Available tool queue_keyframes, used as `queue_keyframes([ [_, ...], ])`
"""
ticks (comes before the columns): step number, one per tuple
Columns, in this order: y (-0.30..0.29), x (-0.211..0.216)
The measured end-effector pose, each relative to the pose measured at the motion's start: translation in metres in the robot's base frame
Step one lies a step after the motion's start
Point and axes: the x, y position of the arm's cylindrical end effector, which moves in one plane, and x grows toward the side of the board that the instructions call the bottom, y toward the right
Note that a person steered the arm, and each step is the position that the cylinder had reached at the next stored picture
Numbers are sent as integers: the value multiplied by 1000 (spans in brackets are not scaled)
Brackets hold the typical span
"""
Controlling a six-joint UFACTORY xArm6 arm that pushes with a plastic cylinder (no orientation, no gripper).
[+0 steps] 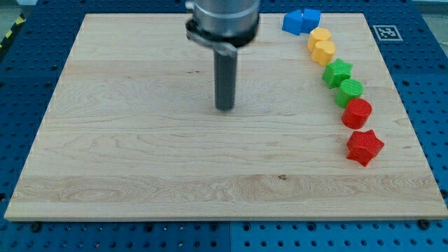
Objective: Push the blue cube towards down
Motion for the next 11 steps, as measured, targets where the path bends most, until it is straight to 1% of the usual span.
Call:
queue_keyframes([
  [2, 3, -165],
  [3, 15, -206],
  [4, 20, -206],
  [5, 57, -211],
  [6, 71, -222],
  [7, 84, -221],
  [8, 90, -212],
  [10, 91, -221],
  [11, 104, -221],
])
